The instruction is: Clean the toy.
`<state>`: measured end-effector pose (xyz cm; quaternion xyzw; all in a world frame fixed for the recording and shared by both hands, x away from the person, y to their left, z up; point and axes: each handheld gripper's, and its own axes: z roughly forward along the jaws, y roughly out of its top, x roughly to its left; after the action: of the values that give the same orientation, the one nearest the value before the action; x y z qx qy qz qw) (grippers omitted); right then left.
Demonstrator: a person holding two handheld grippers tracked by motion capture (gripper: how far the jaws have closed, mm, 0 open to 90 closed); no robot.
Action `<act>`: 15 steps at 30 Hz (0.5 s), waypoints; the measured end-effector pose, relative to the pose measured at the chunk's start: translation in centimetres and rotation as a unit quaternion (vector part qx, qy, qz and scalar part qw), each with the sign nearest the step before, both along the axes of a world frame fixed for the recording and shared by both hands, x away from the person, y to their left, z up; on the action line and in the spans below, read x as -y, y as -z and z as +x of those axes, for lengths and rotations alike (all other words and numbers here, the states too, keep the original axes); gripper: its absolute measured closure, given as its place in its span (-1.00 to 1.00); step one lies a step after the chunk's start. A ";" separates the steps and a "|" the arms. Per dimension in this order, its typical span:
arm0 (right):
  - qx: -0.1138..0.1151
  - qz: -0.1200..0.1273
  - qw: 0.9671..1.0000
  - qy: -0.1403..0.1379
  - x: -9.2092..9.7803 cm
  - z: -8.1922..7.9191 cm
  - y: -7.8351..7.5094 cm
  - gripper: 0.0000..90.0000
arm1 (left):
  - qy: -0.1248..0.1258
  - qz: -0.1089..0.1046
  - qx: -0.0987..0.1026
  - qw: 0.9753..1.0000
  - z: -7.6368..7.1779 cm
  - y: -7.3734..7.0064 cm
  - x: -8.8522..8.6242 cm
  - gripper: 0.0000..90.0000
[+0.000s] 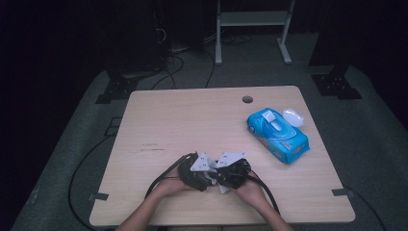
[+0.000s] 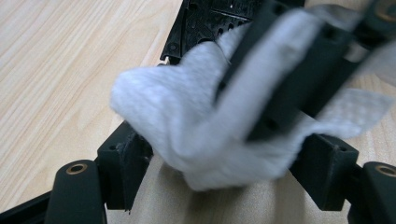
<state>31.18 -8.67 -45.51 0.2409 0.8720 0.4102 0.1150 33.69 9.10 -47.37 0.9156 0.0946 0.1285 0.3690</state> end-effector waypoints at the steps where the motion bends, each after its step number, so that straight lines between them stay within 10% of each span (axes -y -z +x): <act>1: 0.002 0.000 1.000 0.005 0.1 0.1 0.0 0.81 | 0.001 0.000 0.000 1.000 0.0 0.0 0.0 -0.42; 9: 0.013 -0.008 1.000 0.026 -0.9 0.9 -0.3 0.81 | 0.000 0.001 -0.001 1.000 0.0 0.0 0.0 -0.42; 15: 0.028 -0.014 0.997 0.074 2.0 1.6 -0.8 0.81 | 0.000 -0.003 -0.004 1.000 0.1 0.0 -0.1 -0.42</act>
<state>32.78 -10.68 -44.68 0.2916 0.8539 0.3947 0.1730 33.80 9.16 -47.41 0.9151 0.0964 0.1249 0.3711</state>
